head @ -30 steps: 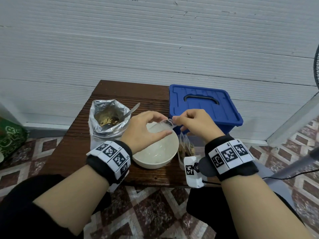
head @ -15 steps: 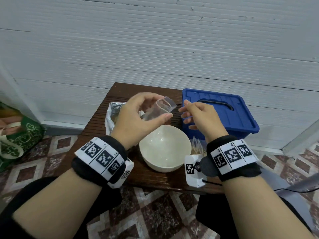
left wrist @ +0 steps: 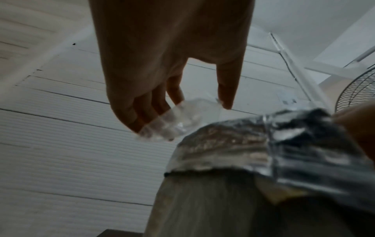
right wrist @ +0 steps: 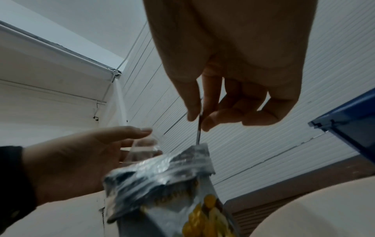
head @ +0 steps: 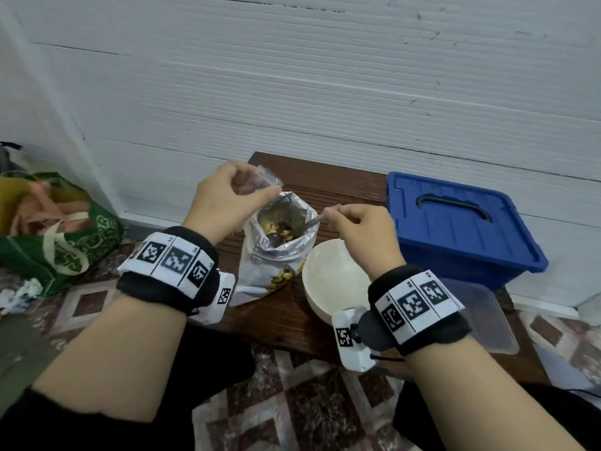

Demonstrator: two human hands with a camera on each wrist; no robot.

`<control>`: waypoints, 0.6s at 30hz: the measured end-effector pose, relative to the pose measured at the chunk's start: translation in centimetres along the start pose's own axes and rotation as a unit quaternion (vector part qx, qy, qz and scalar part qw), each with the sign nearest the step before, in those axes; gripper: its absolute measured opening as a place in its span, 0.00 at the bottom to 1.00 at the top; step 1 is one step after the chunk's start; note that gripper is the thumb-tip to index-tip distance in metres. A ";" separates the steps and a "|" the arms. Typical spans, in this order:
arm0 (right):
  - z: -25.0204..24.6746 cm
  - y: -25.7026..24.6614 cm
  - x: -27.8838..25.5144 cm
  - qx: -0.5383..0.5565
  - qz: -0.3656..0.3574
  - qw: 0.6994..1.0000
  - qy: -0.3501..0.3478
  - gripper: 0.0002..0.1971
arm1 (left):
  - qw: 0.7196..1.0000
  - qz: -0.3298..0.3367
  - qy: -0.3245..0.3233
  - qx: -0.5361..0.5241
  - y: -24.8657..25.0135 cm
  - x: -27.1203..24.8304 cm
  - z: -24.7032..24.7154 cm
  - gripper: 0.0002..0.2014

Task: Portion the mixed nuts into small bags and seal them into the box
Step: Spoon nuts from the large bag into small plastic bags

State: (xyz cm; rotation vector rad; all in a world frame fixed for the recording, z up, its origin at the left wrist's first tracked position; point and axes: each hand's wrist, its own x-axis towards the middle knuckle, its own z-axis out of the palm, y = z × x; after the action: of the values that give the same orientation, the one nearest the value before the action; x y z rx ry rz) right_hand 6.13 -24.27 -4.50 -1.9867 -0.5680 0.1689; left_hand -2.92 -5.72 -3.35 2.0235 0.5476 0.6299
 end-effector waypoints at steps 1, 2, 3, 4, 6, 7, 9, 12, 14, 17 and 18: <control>0.4 0.0 0.0 -0.011 -0.006 1.000 0.005 0.12 | 1.000 -0.011 -0.018 0.008 -0.3 0.1 0.0 0.17; 0.7 0.1 0.0 -0.024 -0.015 1.000 0.010 0.12 | 0.999 -0.019 -0.029 0.014 -0.5 0.1 0.0 0.17; 0.9 0.0 0.0 -0.035 -0.025 0.999 0.016 0.11 | 0.999 -0.023 -0.035 0.018 -0.7 0.1 -0.1 0.17; 1.2 -0.1 0.0 -0.042 -0.036 0.998 0.022 0.10 | 0.999 -0.024 -0.037 0.022 -0.7 0.2 -0.1 0.16; 1.5 -0.5 -0.1 -0.046 -0.073 0.995 0.043 0.09 | 0.999 -0.021 -0.037 0.024 -0.7 0.1 -0.2 0.16; 1.6 -0.8 -0.2 -0.047 -0.102 0.992 0.060 0.09 | 0.999 -0.021 -0.038 0.022 -0.7 0.1 -0.2 0.16; 1.7 -1.1 -0.2 -0.051 -0.162 0.981 0.096 0.09 | 0.999 -0.024 -0.044 0.016 -0.7 0.1 -0.3 0.17; 1.8 -0.9 -0.2 -0.110 -0.252 0.955 0.106 0.10 | 0.998 -0.030 -0.047 0.011 -0.8 0.2 -0.3 0.18; 2.2 -0.5 -0.4 -0.190 -0.295 0.932 0.094 0.11 | 0.998 -0.032 -0.048 0.012 -0.8 0.2 -0.3 0.18; 3.0 0.2 -0.9 -0.213 -0.307 0.925 0.067 0.12 | 0.998 -0.033 -0.057 0.017 -0.7 0.2 -0.2 0.18; 3.1 0.3 -1.0 -0.196 -0.297 0.933 0.060 0.11 | 0.998 -0.034 -0.059 0.020 -0.7 0.2 -0.2 0.19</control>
State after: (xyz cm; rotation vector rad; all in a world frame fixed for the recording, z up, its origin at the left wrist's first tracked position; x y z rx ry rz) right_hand 4.28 -22.34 -6.38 -2.0833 -1.1618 -0.4703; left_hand -2.94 -5.17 -3.82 2.0561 0.5594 0.4599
